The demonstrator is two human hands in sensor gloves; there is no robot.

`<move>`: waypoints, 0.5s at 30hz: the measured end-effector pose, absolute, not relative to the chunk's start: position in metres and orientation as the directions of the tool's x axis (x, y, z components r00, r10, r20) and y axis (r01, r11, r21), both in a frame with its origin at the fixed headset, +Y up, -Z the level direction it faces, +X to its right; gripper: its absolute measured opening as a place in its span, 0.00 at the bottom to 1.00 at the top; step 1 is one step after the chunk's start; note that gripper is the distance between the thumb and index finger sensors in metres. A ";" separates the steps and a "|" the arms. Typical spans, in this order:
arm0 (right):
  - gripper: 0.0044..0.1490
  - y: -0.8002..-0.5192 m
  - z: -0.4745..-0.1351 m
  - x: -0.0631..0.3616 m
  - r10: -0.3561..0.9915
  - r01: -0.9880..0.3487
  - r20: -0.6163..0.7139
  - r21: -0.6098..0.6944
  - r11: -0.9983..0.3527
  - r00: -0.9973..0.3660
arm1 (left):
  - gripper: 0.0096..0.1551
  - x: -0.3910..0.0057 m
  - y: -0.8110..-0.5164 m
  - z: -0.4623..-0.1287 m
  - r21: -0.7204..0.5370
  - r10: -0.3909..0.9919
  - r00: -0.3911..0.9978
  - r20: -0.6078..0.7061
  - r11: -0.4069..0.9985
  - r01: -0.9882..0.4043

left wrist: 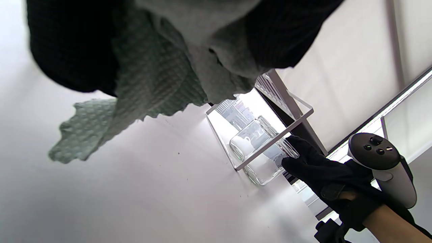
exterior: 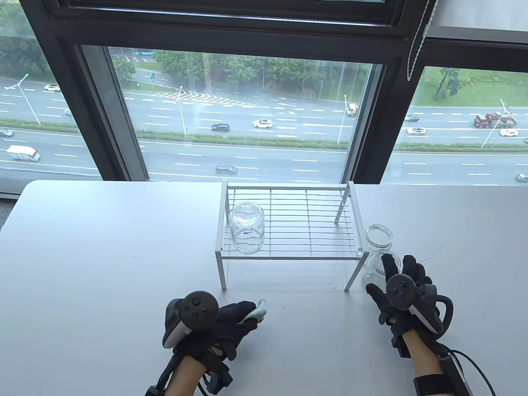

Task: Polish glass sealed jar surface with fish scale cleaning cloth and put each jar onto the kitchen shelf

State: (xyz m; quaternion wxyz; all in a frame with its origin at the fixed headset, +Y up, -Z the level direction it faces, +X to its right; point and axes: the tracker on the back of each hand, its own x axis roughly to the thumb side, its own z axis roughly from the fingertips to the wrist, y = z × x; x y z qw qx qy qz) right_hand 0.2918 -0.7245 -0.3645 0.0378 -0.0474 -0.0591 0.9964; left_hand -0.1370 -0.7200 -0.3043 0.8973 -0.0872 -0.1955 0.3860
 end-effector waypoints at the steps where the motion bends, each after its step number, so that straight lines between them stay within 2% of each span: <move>1: 0.53 -0.725 -0.365 0.291 0.075 -0.063 -0.093 -0.125 -0.990 -0.993 | 0.32 -0.137 -0.720 -0.305 -0.308 0.726 0.626 0.284 0.688 -0.658; 15: 0.30 -0.723 -0.364 0.290 -0.023 0.050 -0.129 -0.214 -0.976 -0.991 | 0.31 -0.135 -0.723 -0.305 -0.295 0.721 0.620 0.311 0.693 -0.658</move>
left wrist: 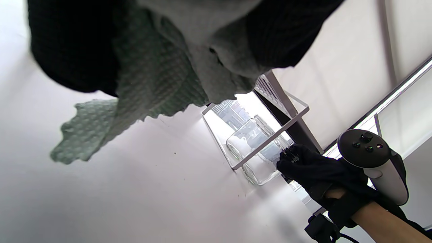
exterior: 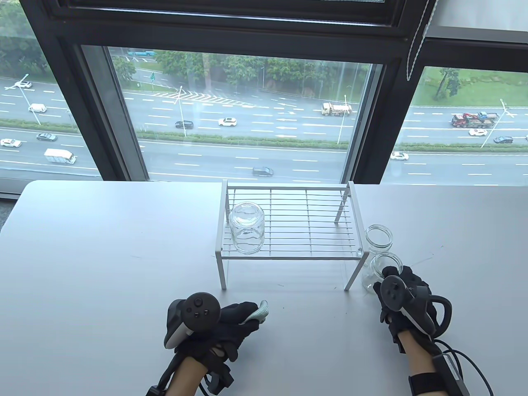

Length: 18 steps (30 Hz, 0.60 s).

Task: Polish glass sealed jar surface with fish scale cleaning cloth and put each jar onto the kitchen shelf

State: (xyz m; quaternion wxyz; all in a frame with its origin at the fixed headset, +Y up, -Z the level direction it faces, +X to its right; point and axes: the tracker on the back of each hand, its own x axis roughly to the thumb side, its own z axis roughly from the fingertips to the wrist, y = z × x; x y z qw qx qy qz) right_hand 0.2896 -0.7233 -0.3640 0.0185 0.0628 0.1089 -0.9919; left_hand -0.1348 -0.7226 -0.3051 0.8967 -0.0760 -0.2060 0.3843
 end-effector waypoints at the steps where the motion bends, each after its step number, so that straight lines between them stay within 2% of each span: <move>1: 0.29 -0.723 -0.363 0.291 -0.018 0.047 -0.130 -0.220 -0.974 -0.991 | 0.31 -0.135 -0.723 -0.305 -0.291 0.722 0.617 0.313 0.691 -0.662; 6: 0.30 -0.710 -0.352 0.297 0.013 0.015 -0.117 -0.238 -0.971 -0.993 | 0.32 -0.137 -0.722 -0.305 -0.274 0.748 0.584 0.315 0.661 -0.698; 11: 0.30 -0.684 -0.331 0.293 0.061 -0.050 -0.070 -0.149 -0.988 -0.996 | 0.32 -0.139 -0.722 -0.305 -0.266 0.800 0.514 0.311 0.592 -0.761; 14: 0.30 -0.672 -0.318 0.286 0.126 -0.126 0.004 -0.085 -0.988 -0.992 | 0.31 -0.138 -0.724 -0.305 -0.278 0.837 0.460 0.298 0.537 -0.797; 18: 0.31 -0.662 -0.311 0.266 0.301 -0.304 0.166 0.011 -0.953 -0.939 | 0.31 -0.138 -0.726 -0.305 -0.292 0.881 0.380 0.283 0.456 -0.841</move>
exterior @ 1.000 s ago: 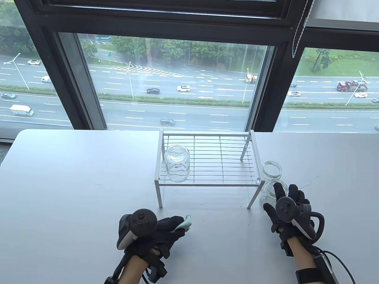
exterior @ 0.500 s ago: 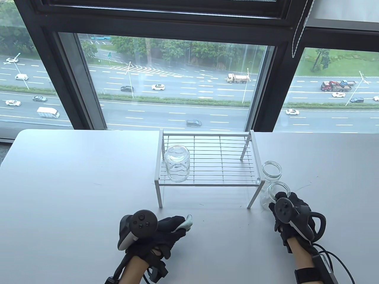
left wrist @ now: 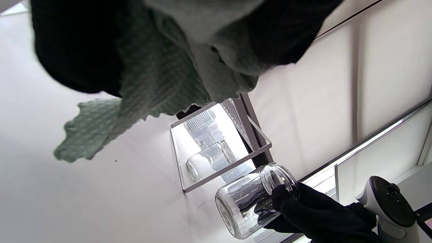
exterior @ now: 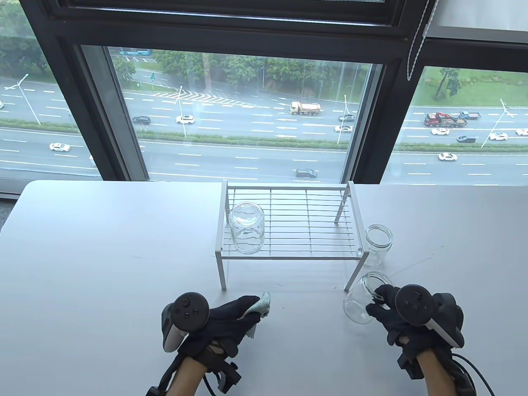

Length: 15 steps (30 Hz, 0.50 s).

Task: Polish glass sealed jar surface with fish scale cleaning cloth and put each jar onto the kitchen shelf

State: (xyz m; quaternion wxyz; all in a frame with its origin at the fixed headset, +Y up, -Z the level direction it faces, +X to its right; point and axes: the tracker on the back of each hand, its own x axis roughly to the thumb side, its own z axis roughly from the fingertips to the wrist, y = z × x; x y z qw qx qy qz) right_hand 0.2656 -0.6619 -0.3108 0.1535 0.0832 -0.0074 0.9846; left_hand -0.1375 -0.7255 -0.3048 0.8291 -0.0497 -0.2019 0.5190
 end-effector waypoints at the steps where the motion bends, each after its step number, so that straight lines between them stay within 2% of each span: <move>1: 0.31 -0.661 -0.310 0.261 0.327 -0.330 0.195 0.021 -0.944 -0.925 | 0.31 -0.137 -0.726 -0.305 -0.294 0.888 0.364 0.280 0.440 -0.848; 9: 0.31 -0.659 -0.294 0.207 0.527 -0.513 0.430 0.159 -0.843 -0.733 | 0.32 -0.132 -0.731 -0.303 -0.333 0.955 0.182 0.233 0.254 -0.908; 13: 0.31 -0.667 -0.289 0.185 0.644 -0.595 0.481 0.275 -0.755 -0.595 | 0.32 -0.126 -0.731 -0.300 -0.343 0.972 0.089 0.215 0.160 -0.925; 15: 0.31 -0.670 -0.287 0.178 0.699 -0.635 0.481 0.322 -0.702 -0.529 | 0.33 -0.121 -0.732 -0.299 -0.391 0.978 0.045 0.205 0.124 -0.912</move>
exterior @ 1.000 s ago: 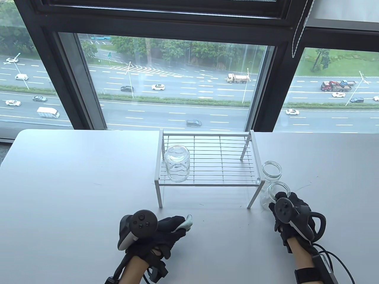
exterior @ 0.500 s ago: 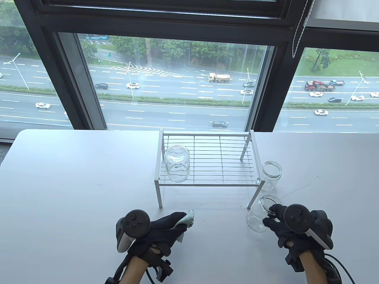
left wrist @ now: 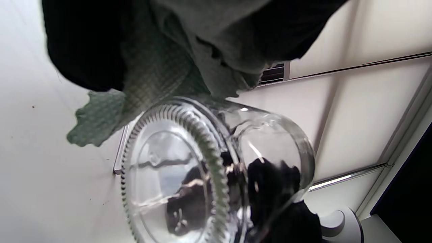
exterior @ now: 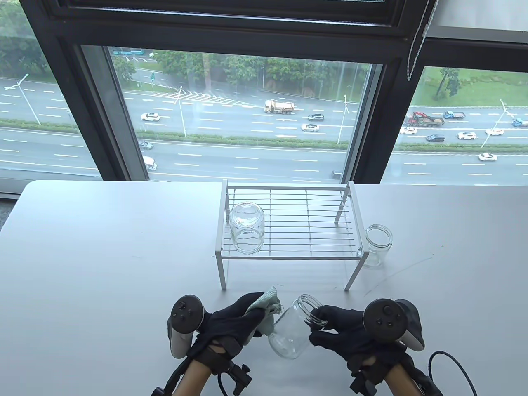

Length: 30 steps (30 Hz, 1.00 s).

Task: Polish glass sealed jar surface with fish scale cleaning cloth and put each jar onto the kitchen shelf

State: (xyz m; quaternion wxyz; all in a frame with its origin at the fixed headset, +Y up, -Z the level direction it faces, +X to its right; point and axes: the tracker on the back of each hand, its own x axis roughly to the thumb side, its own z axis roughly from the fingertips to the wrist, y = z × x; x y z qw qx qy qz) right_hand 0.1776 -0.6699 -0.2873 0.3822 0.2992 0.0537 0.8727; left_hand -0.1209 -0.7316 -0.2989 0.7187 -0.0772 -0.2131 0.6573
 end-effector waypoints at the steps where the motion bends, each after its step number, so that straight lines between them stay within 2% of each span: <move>1: 0.31 -0.672 -0.287 0.175 0.727 -0.658 0.474 0.341 -0.672 -0.497 | 0.34 -0.117 -0.732 -0.298 -0.440 0.981 0.021 0.195 0.107 -0.891; 4: 0.32 -0.676 -0.287 0.173 0.803 -0.729 0.441 0.377 -0.572 -0.401 | 0.45 -0.107 -0.735 -0.293 -0.565 0.985 -0.060 0.165 0.045 -0.824; 6: 0.33 -0.681 -0.288 0.172 0.846 -0.774 0.414 0.390 -0.499 -0.336 | 0.53 -0.100 -0.736 -0.289 -0.595 0.979 -0.157 0.129 -0.051 -0.802; 7: 0.36 -0.684 -0.287 0.172 0.877 -0.807 0.391 0.399 -0.435 -0.279 | 0.55 -0.097 -0.737 -0.287 -0.597 0.969 -0.219 0.110 -0.112 -0.794; 9: 0.40 -0.685 -0.287 0.172 0.881 -0.838 0.398 0.363 -0.407 -0.256 | 0.53 -0.091 -0.739 -0.284 -0.613 0.951 -0.302 0.066 -0.200 -0.764; 11: 0.40 -0.683 -0.286 0.172 0.855 -0.830 0.436 0.338 -0.445 -0.281 | 0.48 -0.087 -0.742 -0.282 -0.613 0.938 -0.347 0.018 -0.264 -0.744; 16: 0.37 -0.685 -0.285 0.174 0.803 -0.821 0.482 0.254 -0.512 -0.352 | 0.38 -0.083 -0.745 -0.281 -0.586 0.946 -0.325 -0.008 -0.267 -0.765; 19: 0.37 -0.688 -0.285 0.175 0.778 -0.824 0.459 0.156 -0.545 -0.428 | 0.37 -0.083 -0.742 -0.279 -0.535 0.963 -0.264 0.042 -0.202 -0.820; 23: 0.37 -0.688 -0.284 0.175 0.735 -0.776 0.385 0.071 -0.627 -0.558 | 0.36 -0.085 -0.732 -0.277 -0.459 0.972 -0.023 0.232 0.089 -0.884; 25: 0.37 -0.688 -0.280 0.172 0.744 -0.773 0.319 0.052 -0.633 -0.588 | 0.36 -0.085 -0.722 -0.272 -0.349 0.918 0.119 0.379 0.261 -0.900; 26: 0.37 -0.688 -0.278 0.171 0.762 -0.787 0.294 0.052 -0.615 -0.576 | 0.35 -0.085 -0.717 -0.269 -0.224 0.856 0.207 0.474 0.344 -0.912; 28: 0.38 -0.686 -0.275 0.168 0.793 -0.811 0.257 0.056 -0.583 -0.553 | 0.35 -0.087 -0.712 -0.267 -0.114 0.817 0.262 0.513 0.367 -0.923; 30: 0.43 -0.682 -0.273 0.167 0.806 -0.821 0.251 0.064 -0.567 -0.536 | 0.35 -0.088 -0.714 -0.268 -0.156 0.856 0.182 0.483 0.289 -0.944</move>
